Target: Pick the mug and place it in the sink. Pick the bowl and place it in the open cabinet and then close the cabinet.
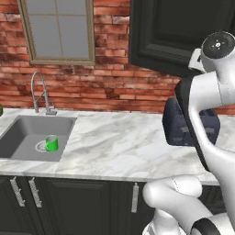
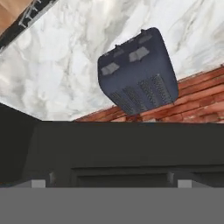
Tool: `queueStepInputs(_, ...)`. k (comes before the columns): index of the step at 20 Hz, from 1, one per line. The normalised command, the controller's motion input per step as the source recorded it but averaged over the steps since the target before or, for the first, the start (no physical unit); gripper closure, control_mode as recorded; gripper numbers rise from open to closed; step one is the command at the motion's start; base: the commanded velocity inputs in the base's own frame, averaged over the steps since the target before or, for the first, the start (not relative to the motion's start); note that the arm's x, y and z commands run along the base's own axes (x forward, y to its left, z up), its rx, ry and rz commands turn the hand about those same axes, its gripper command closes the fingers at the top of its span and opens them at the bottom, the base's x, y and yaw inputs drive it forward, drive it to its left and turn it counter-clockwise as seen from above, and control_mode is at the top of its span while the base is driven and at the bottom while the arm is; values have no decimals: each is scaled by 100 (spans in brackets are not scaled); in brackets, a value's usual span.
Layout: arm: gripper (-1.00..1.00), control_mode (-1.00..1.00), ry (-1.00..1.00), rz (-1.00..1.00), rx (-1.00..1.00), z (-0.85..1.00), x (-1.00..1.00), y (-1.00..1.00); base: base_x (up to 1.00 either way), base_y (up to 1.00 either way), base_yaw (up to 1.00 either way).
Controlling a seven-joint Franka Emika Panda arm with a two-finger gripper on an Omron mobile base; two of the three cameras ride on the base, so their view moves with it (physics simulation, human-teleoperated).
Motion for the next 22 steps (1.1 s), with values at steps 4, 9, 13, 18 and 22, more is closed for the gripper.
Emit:
queueStepInputs(4, -100, -100, 18, 44, -1, 50, 67, -87, 0, 0, 0)
queueStepInputs(9, -100, -100, -3, 32, 3, 30, 54, -79, 0, 0, 0)
queueStepInputs(13, -100, -100, -28, 12, 9, 0, 42, -53, 0, 0, 0)
queueStepInputs(18, -100, -100, -47, 7, 8, -6, 23, -41, 0, 0, 0)
queueStepInputs(22, -100, -100, -13, -5, -11, 0, 75, -1, 0, 0, 0)
